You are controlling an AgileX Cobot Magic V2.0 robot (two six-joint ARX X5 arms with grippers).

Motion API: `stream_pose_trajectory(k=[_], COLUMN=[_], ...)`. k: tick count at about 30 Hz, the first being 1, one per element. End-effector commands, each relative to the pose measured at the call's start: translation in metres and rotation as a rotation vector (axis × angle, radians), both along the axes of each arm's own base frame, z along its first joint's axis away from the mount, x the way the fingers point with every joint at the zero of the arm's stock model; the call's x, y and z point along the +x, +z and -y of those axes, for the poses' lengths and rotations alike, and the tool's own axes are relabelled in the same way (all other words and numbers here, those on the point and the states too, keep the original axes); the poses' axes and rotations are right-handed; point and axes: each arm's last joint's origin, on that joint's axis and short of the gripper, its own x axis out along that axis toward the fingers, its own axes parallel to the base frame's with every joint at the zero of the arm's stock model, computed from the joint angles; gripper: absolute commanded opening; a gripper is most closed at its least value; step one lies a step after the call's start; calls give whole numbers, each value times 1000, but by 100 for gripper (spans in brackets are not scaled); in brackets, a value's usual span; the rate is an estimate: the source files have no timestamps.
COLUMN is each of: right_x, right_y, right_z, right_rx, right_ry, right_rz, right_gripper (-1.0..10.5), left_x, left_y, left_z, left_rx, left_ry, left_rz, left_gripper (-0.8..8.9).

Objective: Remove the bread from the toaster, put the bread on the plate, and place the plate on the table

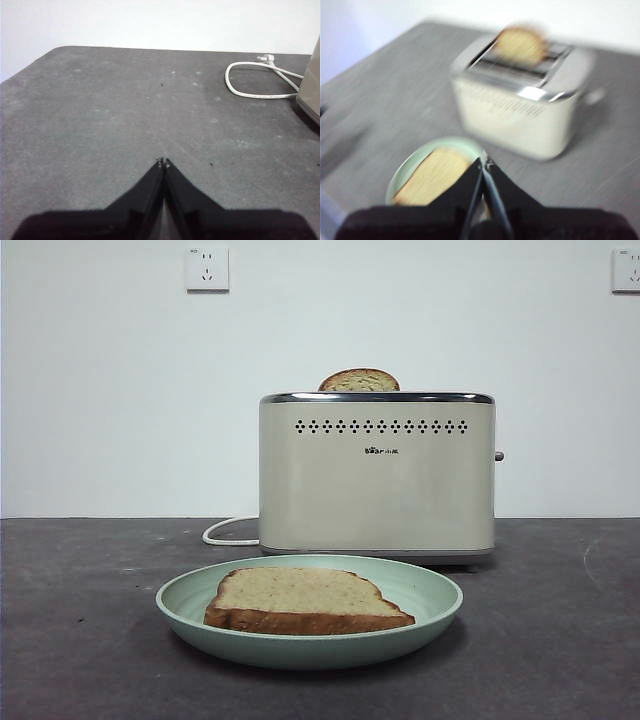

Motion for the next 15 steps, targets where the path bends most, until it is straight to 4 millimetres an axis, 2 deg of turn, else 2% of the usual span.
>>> stream_pose_trajectory(k=[1, 5, 11, 15], right_x=[3, 9, 17, 17], right_y=[-12, -42, -105, -141], right_z=[3, 7, 8, 10], right_rx=[1, 10, 22, 4], right_ry=[-38, -91, -114, -196], right_rz=[53, 131, 249, 259], right_gripper=[2, 2, 2, 2], left_x=[1, 1, 1, 1], left_y=[-3, -3, -3, -3], left_z=[0, 0, 0, 0], left_rx=[-5, -5, -5, -5], left_ry=[8, 8, 8, 8], left_rz=[-2, -2, -2, -2], left_gripper=[-4, -3, -4, -4])
